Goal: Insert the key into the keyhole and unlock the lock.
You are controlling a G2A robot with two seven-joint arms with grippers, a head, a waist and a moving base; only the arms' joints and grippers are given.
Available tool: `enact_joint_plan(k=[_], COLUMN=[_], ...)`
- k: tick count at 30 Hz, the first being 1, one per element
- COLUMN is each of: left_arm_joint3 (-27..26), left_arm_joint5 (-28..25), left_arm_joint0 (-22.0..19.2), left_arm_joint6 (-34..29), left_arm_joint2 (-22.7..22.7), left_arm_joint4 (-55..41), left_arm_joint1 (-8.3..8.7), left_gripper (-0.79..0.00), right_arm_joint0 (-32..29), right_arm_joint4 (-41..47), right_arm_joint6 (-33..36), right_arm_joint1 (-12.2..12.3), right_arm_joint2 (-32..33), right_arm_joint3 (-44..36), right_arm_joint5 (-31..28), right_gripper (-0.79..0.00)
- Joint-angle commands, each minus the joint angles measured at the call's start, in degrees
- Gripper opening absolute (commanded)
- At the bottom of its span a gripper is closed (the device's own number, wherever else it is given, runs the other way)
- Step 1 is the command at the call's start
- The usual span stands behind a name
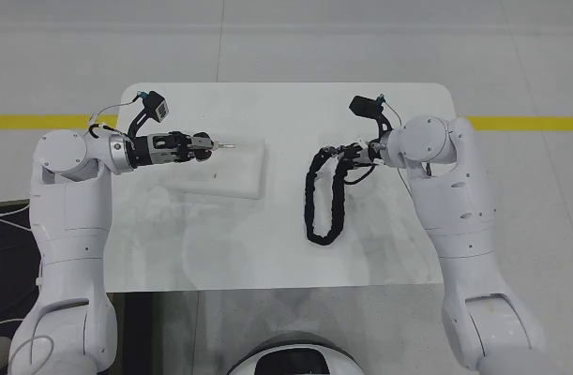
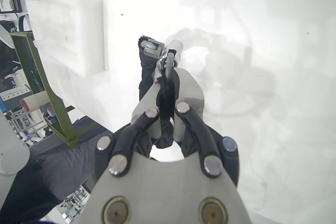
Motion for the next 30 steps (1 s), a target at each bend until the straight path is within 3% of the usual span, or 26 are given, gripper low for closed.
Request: enact_joint_plan(k=[1, 5, 8, 14, 18, 24, 30], left_arm_joint3=[0.0, 0.0, 0.0, 0.0, 0.0, 0.0, 0.0], left_arm_joint5=[0.0, 0.0, 0.0, 0.0, 0.0, 0.0, 0.0], left_arm_joint0=[0.0, 0.0, 0.0, 0.0, 0.0, 0.0, 0.0], left_arm_joint6=[0.0, 0.0, 0.0, 0.0, 0.0, 0.0, 0.0], left_arm_joint2=[0.0, 0.0, 0.0, 0.0, 0.0, 0.0, 0.0], left_arm_joint4=[0.0, 0.0, 0.0, 0.0, 0.0, 0.0, 0.0], left_arm_joint1=[0.0, 0.0, 0.0, 0.0, 0.0, 0.0, 0.0], left_gripper=[-0.785, -0.785, -0.785, -0.785, -0.785, -0.785, -0.785], right_arm_joint0=[-3.3, -10.8, -15.0, -15.2, -14.0, -10.7, -8.8], right_arm_joint4=[4.0, 13.1, 28.8, 52.4, 64.5, 76.0, 78.1], right_arm_joint6=[-4.0, -10.6, -13.1, -12.7, -9.8, -2.8, -1.0], right_arm_joint1=[-0.6, -3.8, -5.0, -4.8, -4.5, -4.0, -3.5], right_arm_joint2=[2.0, 7.7, 11.4, 13.0, 12.6, 11.0, 10.5], right_arm_joint3=[-2.6, -6.5, -7.8, -0.5, 4.6, 10.7, 12.8], right_arm_joint5=[-1.3, -7.8, -13.7, -24.5, -27.7, -28.8, -29.3], right_gripper=[-0.785, -0.785, -0.785, -0.785, -0.785, -0.785, -0.785])
